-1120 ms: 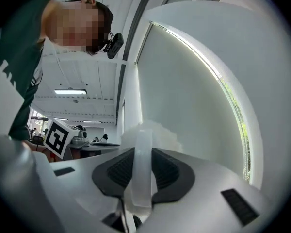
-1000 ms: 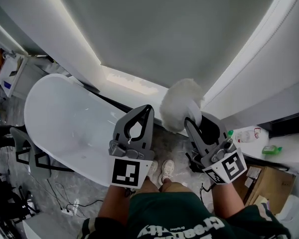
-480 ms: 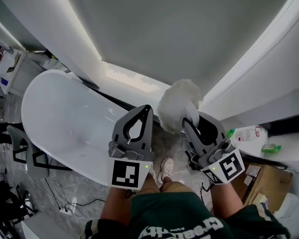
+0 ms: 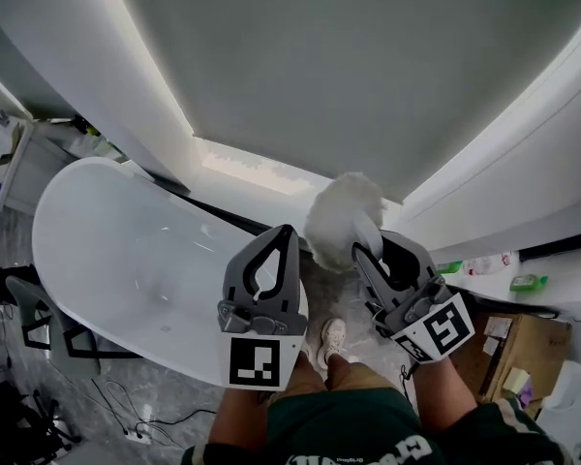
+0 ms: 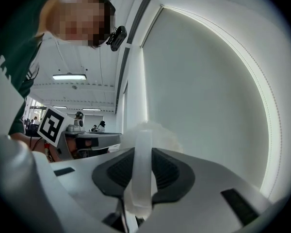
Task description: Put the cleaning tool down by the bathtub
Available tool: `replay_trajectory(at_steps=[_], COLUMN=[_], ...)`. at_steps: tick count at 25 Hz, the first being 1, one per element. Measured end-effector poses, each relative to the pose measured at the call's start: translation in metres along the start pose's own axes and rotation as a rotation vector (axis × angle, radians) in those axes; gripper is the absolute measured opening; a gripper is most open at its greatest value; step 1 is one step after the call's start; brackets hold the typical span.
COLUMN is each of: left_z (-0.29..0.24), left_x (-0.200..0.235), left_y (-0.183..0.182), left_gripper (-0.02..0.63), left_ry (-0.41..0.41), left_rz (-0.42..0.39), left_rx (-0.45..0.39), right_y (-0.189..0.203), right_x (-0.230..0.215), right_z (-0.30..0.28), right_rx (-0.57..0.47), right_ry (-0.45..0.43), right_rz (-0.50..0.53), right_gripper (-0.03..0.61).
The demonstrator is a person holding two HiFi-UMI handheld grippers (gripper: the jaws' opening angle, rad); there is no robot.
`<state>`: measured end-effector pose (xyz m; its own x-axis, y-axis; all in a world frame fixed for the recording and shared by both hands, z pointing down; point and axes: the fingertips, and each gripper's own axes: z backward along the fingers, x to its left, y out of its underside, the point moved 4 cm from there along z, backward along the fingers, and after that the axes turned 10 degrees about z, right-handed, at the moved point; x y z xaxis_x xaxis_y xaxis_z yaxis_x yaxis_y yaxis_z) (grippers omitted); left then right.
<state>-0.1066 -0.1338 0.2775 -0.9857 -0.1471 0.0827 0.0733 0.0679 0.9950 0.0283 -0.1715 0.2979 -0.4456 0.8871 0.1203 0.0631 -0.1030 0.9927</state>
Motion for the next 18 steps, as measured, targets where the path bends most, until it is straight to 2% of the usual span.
replay_trajectory(at_steps=[4, 8, 11, 16, 18], left_z=[0.001, -0.001, -0.008, -0.024, -0.028], left_x=[0.014, 0.028, 0.037, 0.05, 0.057], left_y=[0.013, 0.033, 0.048, 0.077, 0.089], left_gripper=[0.008, 0.009, 0.009, 0.009, 0.009], left_ry=[0.028, 0.019, 0.001, -0.035, -0.042], left_rz=[0.018, 0.019, 0.049, 0.02, 0.052], left_rx=[-0.002, 0.018, 0.005, 0.01, 0.011], right_y=[0.013, 0.037, 0.061, 0.11, 0.13], right_x=[0.002, 0.001, -0.009, -0.027, -0.03], right_z=[-0.017, -0.032, -0.043, -0.057, -0.065], right_rx=[0.033, 0.073, 0.102, 0.16, 0.191], right_ry=[0.016, 0.004, -0.005, -0.034, -0.061], right_rz=[0.027, 0.02, 0.021, -0.005, 0.006], right_gripper=[0.1, 0.1, 0.1, 0.1, 0.1])
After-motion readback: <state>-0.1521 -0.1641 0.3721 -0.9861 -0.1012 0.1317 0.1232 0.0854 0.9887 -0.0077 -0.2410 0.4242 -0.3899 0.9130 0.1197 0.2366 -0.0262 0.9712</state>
